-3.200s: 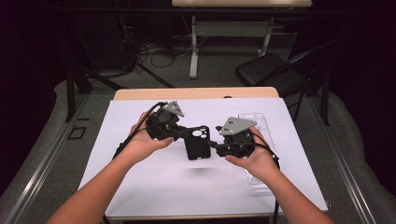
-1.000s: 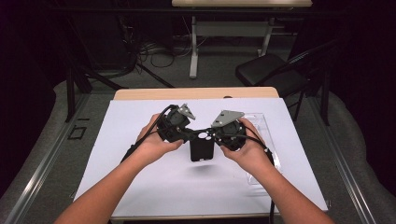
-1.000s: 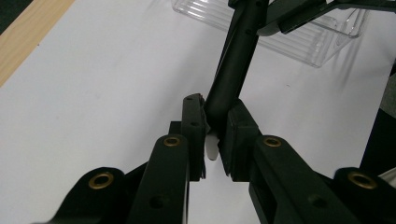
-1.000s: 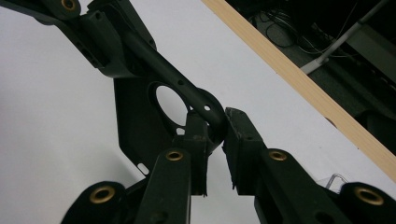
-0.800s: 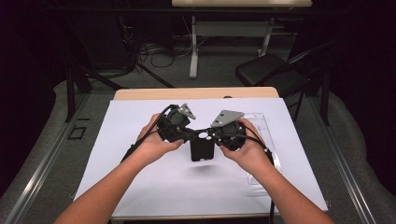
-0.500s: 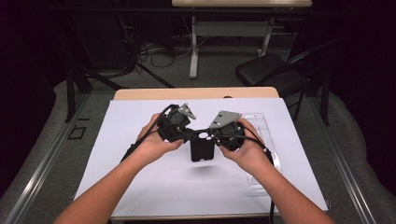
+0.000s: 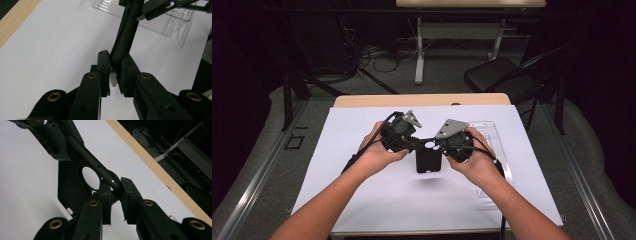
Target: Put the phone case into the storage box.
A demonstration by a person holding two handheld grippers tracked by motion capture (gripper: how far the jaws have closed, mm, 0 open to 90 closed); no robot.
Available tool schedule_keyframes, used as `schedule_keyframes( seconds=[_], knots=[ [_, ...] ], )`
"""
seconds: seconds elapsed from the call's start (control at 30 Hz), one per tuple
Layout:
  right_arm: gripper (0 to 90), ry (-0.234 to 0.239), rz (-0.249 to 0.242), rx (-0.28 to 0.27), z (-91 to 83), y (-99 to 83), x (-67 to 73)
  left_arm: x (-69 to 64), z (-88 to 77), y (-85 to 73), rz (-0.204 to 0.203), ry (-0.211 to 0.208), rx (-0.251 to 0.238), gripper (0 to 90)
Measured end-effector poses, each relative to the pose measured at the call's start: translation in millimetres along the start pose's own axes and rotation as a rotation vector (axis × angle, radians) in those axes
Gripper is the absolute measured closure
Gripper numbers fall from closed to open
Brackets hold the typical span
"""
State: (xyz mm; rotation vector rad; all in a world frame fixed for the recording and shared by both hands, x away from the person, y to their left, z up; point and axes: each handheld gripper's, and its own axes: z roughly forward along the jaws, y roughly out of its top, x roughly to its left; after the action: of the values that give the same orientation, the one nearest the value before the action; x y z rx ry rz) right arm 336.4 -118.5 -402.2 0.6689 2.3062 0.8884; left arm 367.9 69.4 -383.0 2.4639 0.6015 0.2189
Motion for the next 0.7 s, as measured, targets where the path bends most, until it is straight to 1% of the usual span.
schedule_keyframes(
  seconds=[0.13, 0.27, 0.7],
  knots=[
    [80.5, -0.015, -0.021, -0.003, 0.1, 0.2, 1.1, 0.1, 0.3, -0.1, -0.005, 0.0, 0.0, 80.9],
    [80.6, -0.019, -0.031, -0.005, 0.5, -0.1, 1.6, 0.3, 0.2, -0.2, -0.003, 0.002, 0.002, 80.9],
    [80.9, -0.02, -0.034, -0.009, 0.7, -0.9, 1.5, 0.9, 1.5, -0.5, -0.009, 0.002, -0.001, 80.7]
  ],
)
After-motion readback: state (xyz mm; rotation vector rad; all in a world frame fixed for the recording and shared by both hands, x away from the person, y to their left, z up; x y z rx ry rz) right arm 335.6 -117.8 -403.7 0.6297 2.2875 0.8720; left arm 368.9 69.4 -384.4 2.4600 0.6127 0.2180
